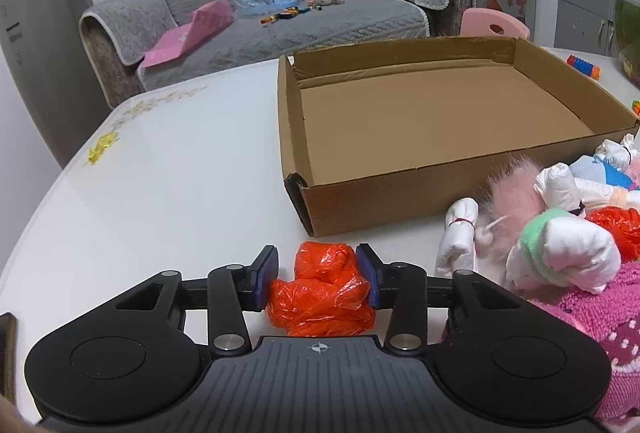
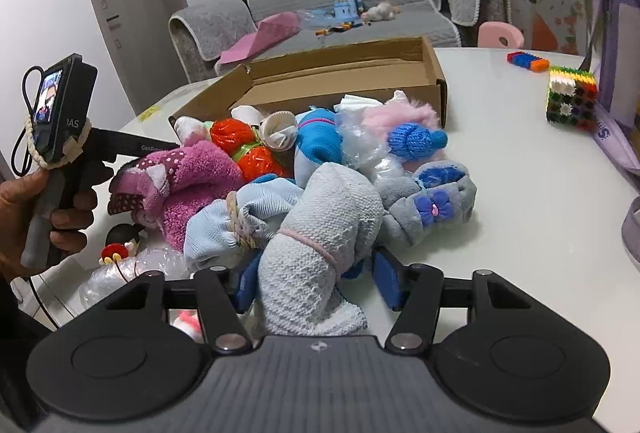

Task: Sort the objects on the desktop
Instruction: 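Close left gripper on red bag while right gripper closes on white sock bundle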

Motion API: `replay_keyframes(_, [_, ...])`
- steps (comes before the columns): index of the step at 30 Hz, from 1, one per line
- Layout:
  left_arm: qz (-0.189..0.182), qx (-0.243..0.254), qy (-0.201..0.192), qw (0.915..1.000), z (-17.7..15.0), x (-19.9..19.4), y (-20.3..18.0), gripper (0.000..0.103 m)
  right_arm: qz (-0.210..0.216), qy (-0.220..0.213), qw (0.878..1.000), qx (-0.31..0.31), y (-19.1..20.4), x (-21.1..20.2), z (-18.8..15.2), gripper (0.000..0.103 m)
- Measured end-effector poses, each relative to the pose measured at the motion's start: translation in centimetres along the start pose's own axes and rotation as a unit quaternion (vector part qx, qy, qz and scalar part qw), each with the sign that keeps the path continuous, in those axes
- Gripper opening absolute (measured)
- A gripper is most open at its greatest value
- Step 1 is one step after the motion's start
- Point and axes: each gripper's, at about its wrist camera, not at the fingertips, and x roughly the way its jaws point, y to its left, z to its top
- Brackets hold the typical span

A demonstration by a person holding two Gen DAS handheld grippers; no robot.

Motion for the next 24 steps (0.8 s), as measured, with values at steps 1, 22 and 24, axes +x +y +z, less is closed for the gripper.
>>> replay_keyframes(1, [0.003,0.002,0.001,1.0000,0.0,-0.1,-0.1,0.048,0.002,-0.002,1.000,0.001,-0.1,-0.1,0.0,0.050])
replay_keyframes(22, [0.067,-0.026,-0.097,0.9927,1.5,-4.6,0.6,0.047,0.063,-0.117,0.991,-0.012,-0.3,-3.3,2.1,0.046])
replay_keyframes(24, [0.065,-0.030,-0.106,0.9918,1.9,-5.0,0.5,0.047,0.067,-0.126,0.990,-0.013,-0.4,-3.5,2.7,0.046])
